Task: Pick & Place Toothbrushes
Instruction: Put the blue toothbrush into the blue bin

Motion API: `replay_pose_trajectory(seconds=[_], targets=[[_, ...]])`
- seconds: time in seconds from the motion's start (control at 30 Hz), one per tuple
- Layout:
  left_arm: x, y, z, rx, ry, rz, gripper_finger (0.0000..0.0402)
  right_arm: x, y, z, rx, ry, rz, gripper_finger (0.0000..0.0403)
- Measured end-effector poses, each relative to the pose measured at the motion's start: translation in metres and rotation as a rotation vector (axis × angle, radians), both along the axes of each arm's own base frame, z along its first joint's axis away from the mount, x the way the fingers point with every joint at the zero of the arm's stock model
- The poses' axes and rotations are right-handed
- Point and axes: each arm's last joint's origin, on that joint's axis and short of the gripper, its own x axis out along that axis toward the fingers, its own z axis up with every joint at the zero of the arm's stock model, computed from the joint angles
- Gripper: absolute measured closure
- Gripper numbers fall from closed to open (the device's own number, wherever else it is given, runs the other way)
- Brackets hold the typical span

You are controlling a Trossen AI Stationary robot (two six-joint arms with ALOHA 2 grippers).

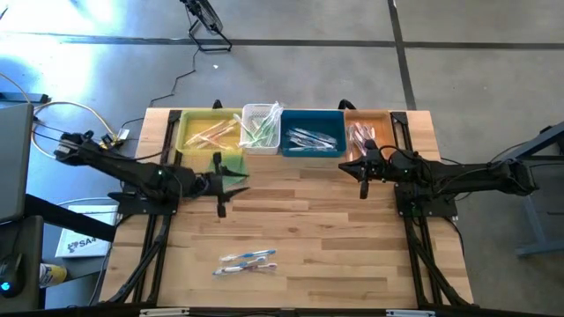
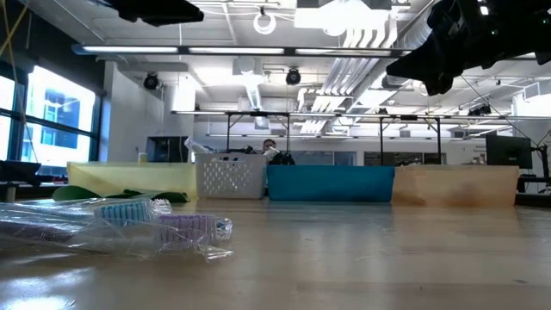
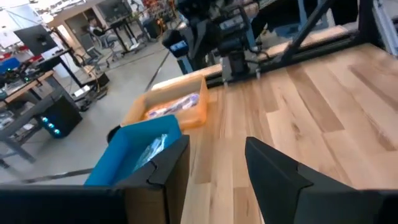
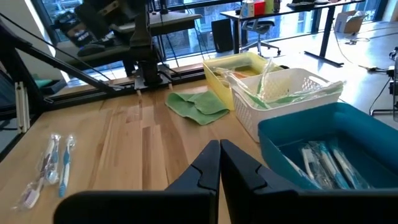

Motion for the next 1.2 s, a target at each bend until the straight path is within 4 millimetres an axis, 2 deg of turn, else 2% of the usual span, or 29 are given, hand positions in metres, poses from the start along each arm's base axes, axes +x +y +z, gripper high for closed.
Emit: replay_pose_trajectory(seconds=[0.13, 0.3, 0.4, 0.53, 0.67, 0.8, 1.2], targets=[[0.012, -0.021, 0.006, 0.025, 0.024, 0.009, 0.0266, 0.0, 0.0, 0.0, -0.002, -0.003, 0.002, 0.0398], [0.031, -0.046, 0.023, 0.086, 0.075, -0.06, 0.0292, 0.0, 0.001, 0.0, 0.0, -0.003, 0.022, 0.0398], [0.04, -0.058, 0.029, 0.122, 0.171, -0.088, 0.0305, 0.0, 0.001, 0.0, 0.002, -0.002, 0.032, 0.0398], [0.051, -0.07, 0.03, 0.043, 0.331, -0.087, 0.0318, 0.0, 0.001, 0.0, 0.002, 0.003, 0.032, 0.0398], [0.062, -0.079, 0.025, -0.101, 0.499, -0.099, 0.0326, 0.0, 0.001, 0.0, -0.001, 0.005, 0.033, 0.0398], [0.07, -0.085, 0.02, -0.113, 0.598, -0.11, 0.0335, 0.0, 0.001, 0.0, -0.067, 0.017, 0.038, 0.0398], [0.07, -0.083, 0.021, -0.098, 0.604, -0.084, 0.0361, 0.0, -0.001, 0.002, -0.12, 0.008, 0.028, 0.0398]])
